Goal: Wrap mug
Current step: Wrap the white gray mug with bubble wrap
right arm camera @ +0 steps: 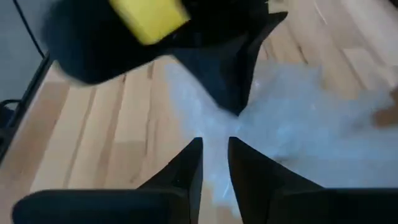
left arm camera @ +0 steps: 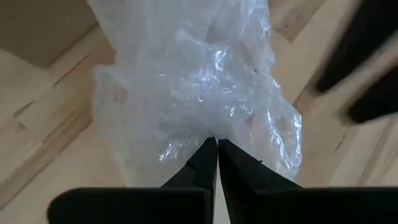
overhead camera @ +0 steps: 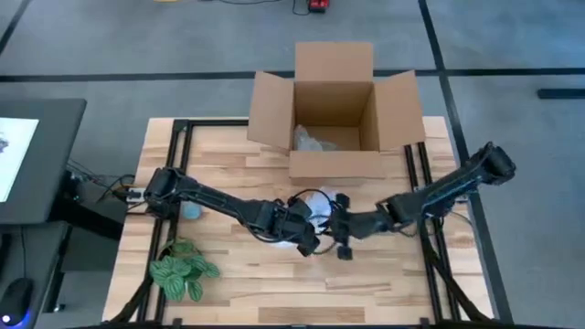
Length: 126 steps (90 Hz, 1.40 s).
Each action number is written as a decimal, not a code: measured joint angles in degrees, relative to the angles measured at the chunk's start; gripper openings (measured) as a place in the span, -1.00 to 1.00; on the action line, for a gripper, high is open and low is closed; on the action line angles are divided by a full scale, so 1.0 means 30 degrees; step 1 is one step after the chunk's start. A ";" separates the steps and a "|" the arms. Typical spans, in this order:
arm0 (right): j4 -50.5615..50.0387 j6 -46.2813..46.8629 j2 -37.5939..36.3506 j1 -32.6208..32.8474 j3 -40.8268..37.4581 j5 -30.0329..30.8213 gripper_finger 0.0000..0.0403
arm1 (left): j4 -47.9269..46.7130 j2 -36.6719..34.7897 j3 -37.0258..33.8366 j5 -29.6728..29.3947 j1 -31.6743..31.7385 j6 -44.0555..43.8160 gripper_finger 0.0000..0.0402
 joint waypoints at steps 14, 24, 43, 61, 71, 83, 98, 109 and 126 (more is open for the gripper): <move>0.0971 -0.0427 0.0832 -0.1666 0.0000 -0.1325 -0.87 | -0.0404 0.0000 -0.0007 -0.0407 -0.0149 -0.0114 -1.00; 0.1529 -0.0575 0.1493 -0.2557 0.0000 -0.2929 -0.97 | -0.1555 0.0000 -0.0007 -0.0519 -0.0149 -0.0713 -1.00; 0.1385 -0.0546 0.2853 -0.3529 0.0043 -0.3506 -0.99 | -0.3364 -0.0149 0.0007 -0.0672 -0.0633 -0.1657 -1.00; 0.0731 0.0273 0.3807 -0.4193 0.0153 -0.4300 -1.00 | -0.4636 -0.1149 0.0007 -0.0450 -0.1562 -0.3027 -1.00; 0.0286 0.0542 0.4160 -0.4621 0.0197 -0.5139 -1.00 | -0.4751 -0.1912 0.0007 -0.0553 -0.2325 -0.3654 -1.00; -0.1233 0.0700 0.4181 -0.4830 0.0471 -0.5616 -1.00 | -0.4650 -0.2725 0.0008 -0.1774 -0.3473 -0.4693 -1.00; -0.3672 0.0487 0.4294 -0.4830 0.1277 -0.6236 -1.00 | -0.4512 -0.3136 0.0015 -0.3376 -0.5019 -0.6082 -1.00; -0.4456 0.0290 0.4332 -0.4808 0.1479 -0.6455 -1.00 | -0.4523 -0.3109 0.0015 -0.4514 -0.5957 -0.7126 -1.00; -0.4782 -0.0291 0.4453 -0.4598 0.1450 -0.6406 -1.00 | -0.4931 -0.2617 -0.0462 -0.5694 -0.6792 -0.9244 -1.00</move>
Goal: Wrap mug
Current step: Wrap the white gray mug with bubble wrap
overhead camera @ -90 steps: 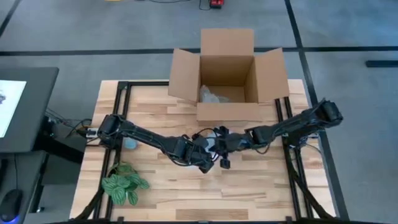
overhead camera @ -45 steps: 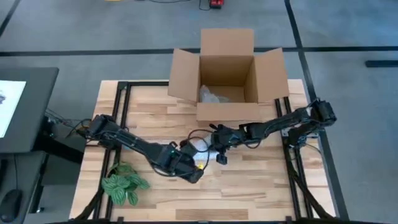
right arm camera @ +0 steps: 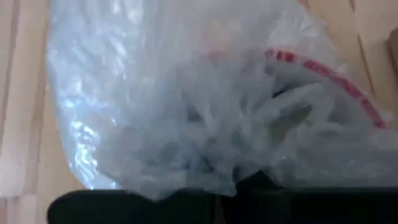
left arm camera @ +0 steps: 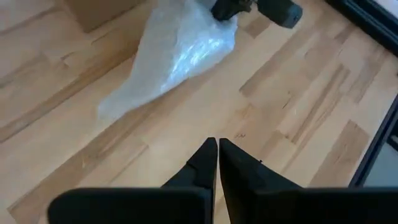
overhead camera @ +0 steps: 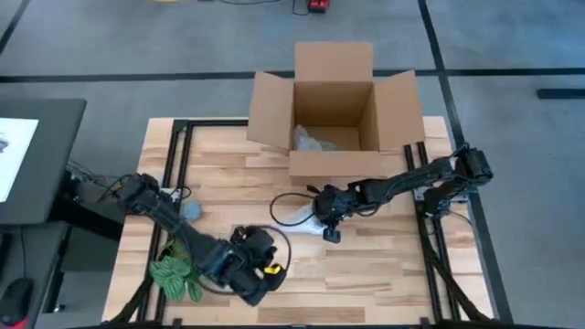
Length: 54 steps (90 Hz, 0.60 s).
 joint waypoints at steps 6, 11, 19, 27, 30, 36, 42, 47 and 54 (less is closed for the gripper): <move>0.0159 -0.0316 0.0229 0.0150 0.0000 0.0113 -1.00 | -0.0255 0.0052 -0.0767 -0.0071 -0.0162 -0.0956 -1.00; 0.0193 -0.0495 0.0259 0.0274 0.0000 0.0244 -1.00 | -0.0001 0.0239 -0.1520 -0.0130 -0.0147 -0.1829 -1.00; 0.0540 -0.0802 0.0719 0.0377 -0.0022 0.0489 -1.00 | -0.0004 0.0579 -0.3172 0.0099 -0.0146 -0.3454 -1.00; 0.0879 -0.1004 0.0903 0.0515 0.0000 0.0866 -1.00 | 0.1347 0.1152 -0.4850 0.0256 -0.0045 -0.4319 -1.00; 0.0967 -0.1203 0.0986 0.0641 -0.0022 0.0888 -1.00 | 0.1908 0.1415 -0.5430 0.0250 0.0044 -0.4325 -1.00; 0.1369 -0.1533 0.1018 0.0892 -0.0015 0.0961 -1.00 | 0.3489 0.1892 -0.6469 0.0069 0.0316 -0.3961 -1.00; 0.1646 -0.1811 0.1035 0.1182 -0.0016 0.1065 -1.00 | 0.4822 0.2369 -0.7266 -0.0327 0.0777 -0.3188 -1.00; 0.1875 -0.2002 0.1043 0.1381 -0.0025 0.1059 -1.00 | 0.5518 0.2770 -0.7593 -0.0989 0.1137 -0.2714 -1.00; 0.2404 -0.2644 0.1062 0.1610 -0.0153 0.0999 -1.00 | 0.6029 0.3337 -0.7616 -0.2412 0.1604 -0.1516 -1.00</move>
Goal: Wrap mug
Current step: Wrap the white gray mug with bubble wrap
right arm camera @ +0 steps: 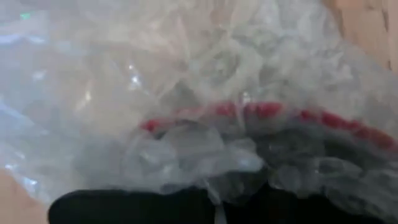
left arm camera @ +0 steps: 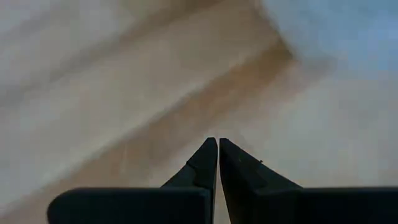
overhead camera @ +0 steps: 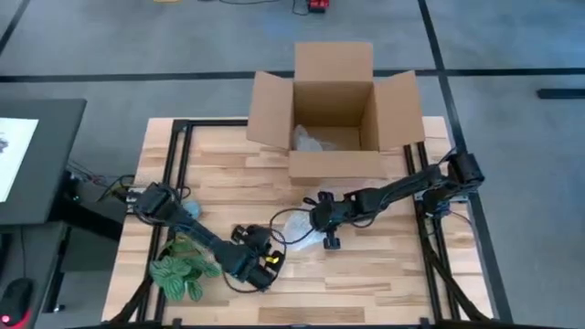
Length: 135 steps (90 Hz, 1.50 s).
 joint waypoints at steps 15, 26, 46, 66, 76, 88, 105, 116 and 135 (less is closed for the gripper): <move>0.3815 -0.0270 -0.0022 0.0290 -0.1996 -0.0263 -1.00 | 0.4131 0.0829 -0.0002 -0.4177 0.0366 0.5043 -1.00; 0.7052 0.0206 -0.0051 0.0495 -0.3805 -0.0262 -1.00 | 0.7531 0.1080 -0.0049 -0.4565 0.0623 0.9267 -1.00; 1.1536 0.0974 -0.0012 0.1366 -0.6111 -0.0228 -1.00 | 1.1338 0.1080 0.0029 -0.3516 0.0625 1.4149 -1.00; 1.4572 0.1836 0.0196 0.1974 -0.7258 -0.0131 -1.00 | 1.3015 0.1123 0.0136 -0.2519 0.0587 1.4896 -1.00; 1.6154 0.2182 0.1022 0.2242 -0.7329 -0.0151 -1.00 | 1.3478 0.1131 0.0136 -0.2080 0.0568 1.5998 -1.00; 1.8507 0.2251 0.2542 0.2822 -0.7300 0.0073 -1.00 | 1.3338 0.1131 0.0136 -0.2053 0.0371 1.6412 -1.00; 1.9428 0.3033 0.2602 0.3097 -0.7545 0.0445 -1.00 | 1.3401 0.1055 0.0153 -0.2069 -0.0214 1.4537 -1.00; 1.8077 0.4479 0.1082 0.2990 -0.7723 0.0711 -1.00 | 1.1515 0.0421 0.0297 -0.4046 -0.0900 1.1477 -1.00; 1.3988 0.5424 -0.1813 0.2753 -0.7671 0.0737 -0.95 | 1.0803 -0.0942 0.0428 -0.6035 -0.1722 0.9735 -1.00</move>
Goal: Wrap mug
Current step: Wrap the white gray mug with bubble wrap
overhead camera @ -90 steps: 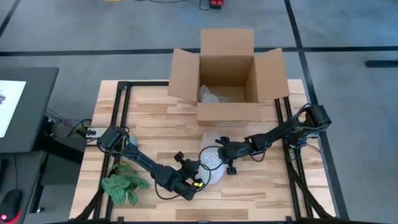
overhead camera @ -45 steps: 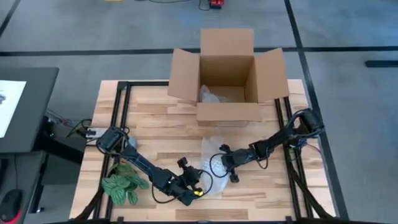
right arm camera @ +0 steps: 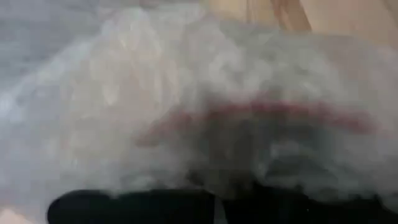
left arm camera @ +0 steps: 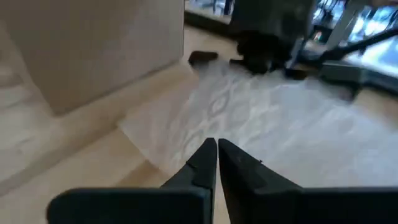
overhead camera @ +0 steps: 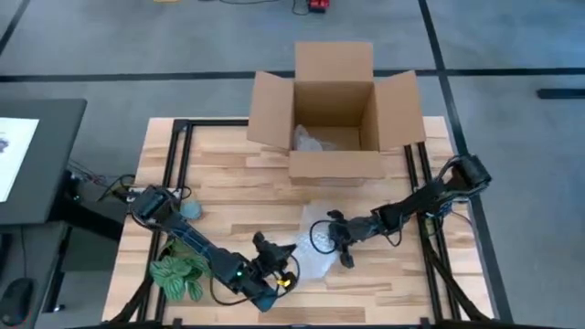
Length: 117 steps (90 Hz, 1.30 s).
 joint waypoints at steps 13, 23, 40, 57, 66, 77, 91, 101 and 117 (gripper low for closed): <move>-0.4548 0.0081 -0.1502 -0.0195 0.1130 0.0088 -0.76 | -0.0102 -0.0628 -0.0036 0.0267 -0.0036 0.0021 -1.00; -0.7465 0.0034 -0.1971 -0.0195 0.2043 -0.0191 -0.58 | 0.0055 -0.0822 -0.0036 0.0307 -0.0004 -0.0072 -1.00; -1.1256 -0.0128 -0.2070 -0.0195 0.4427 -0.0411 -0.36 | 0.0744 -0.0798 -0.0073 0.1614 0.0308 0.0564 -1.00; -1.4950 -0.0581 -0.1816 -0.0195 0.7008 -0.0444 -0.32 | 0.0129 -0.0791 -0.0095 0.1739 0.0301 0.0526 -1.00; -1.6374 -0.0700 -0.1466 -0.0304 0.8537 -0.0583 -0.33 | 0.0075 -0.0791 -0.0109 0.1753 0.0211 0.0258 -1.00; -1.7547 -0.0755 -0.0543 -0.0639 1.0360 -0.1655 -0.33 | 0.0060 -0.0808 -0.0109 0.1755 -0.0057 -0.0007 -1.00; -1.9118 -0.1639 0.1319 -0.0944 1.2918 -0.2154 -0.33 | -0.0576 -0.0900 0.0501 0.1761 -0.0465 -0.0056 -1.00; -2.0979 -0.2265 0.2595 -0.1298 1.4982 -0.2178 -0.33 | -0.1424 -0.0906 0.1187 0.1761 -0.0760 -0.0054 -1.00; -2.4170 -0.3291 0.3188 -0.1550 1.7448 -0.2171 -0.33 | -0.2564 -0.0908 0.2496 0.1679 -0.1399 0.0020 -1.00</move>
